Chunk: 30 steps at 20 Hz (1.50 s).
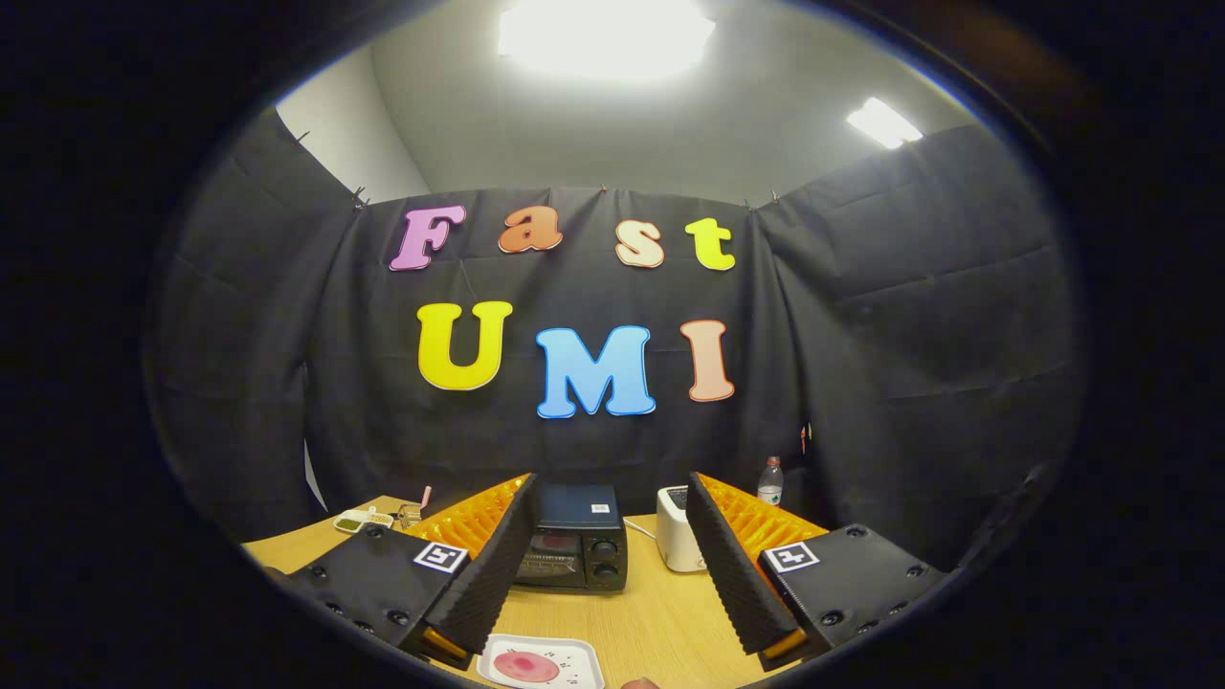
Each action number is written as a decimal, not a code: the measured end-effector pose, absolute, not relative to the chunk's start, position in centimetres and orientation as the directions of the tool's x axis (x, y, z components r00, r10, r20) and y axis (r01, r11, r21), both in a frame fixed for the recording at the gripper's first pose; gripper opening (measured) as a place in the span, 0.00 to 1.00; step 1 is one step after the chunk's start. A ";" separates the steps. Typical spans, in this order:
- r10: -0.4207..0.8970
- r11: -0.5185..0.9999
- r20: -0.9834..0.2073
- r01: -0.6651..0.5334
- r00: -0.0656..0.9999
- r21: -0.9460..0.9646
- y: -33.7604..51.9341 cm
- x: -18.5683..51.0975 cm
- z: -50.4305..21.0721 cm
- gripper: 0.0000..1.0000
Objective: Open the toaster oven, put the food inside, and close the toaster oven door.
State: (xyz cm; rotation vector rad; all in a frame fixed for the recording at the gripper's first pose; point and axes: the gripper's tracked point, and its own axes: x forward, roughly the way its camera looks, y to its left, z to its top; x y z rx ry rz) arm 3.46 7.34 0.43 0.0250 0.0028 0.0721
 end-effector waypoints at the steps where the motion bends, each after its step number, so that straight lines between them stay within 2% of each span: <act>1: 0.079 0.996 -0.003 -0.079 0.997 0.029 8.0 4.2 0.3 0.97; 9: 0.155 0.987 -0.054 -0.153 0.986 0.042 14.2 12.0 -2.9 0.97; 18: 0.232 0.970 -0.221 -0.211 0.947 0.117 20.5 19.3 -10.7 0.97; 23: 0.247 0.967 -0.309 -0.213 0.918 0.139 22.9 21.9 -14.6 0.99; 30: 0.235 0.972 -0.370 -0.208 0.899 0.113 25.5 23.7 -18.3 0.99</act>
